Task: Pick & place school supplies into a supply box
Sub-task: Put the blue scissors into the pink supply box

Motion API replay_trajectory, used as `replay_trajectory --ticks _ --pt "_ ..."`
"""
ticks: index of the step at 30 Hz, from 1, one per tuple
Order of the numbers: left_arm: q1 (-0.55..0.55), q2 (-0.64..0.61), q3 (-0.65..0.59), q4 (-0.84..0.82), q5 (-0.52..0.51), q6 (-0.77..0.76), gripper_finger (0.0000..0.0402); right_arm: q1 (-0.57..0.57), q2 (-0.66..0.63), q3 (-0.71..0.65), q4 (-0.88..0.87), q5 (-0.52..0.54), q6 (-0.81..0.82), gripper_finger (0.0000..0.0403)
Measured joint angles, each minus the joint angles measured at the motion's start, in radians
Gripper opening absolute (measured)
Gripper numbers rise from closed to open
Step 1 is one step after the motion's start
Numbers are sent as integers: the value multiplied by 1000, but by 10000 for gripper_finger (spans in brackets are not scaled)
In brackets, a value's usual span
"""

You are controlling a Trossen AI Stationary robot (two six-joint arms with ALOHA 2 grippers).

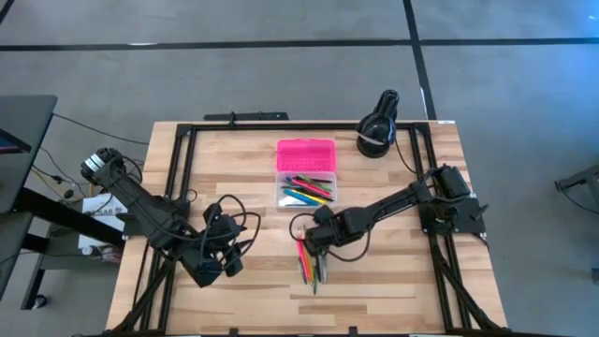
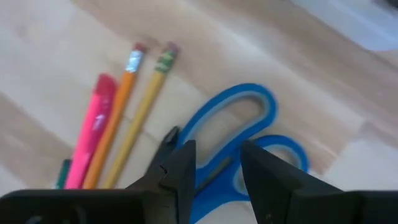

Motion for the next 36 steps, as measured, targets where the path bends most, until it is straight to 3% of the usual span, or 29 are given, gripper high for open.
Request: replay_trajectory --ticks 19,36 --pt "0 1 0 -13 1 -4 164 17 58 6 12 -5 108 118" --pt "0 1 1 -21 -6 20 164 110 51 26 -160 -98 -120 118"
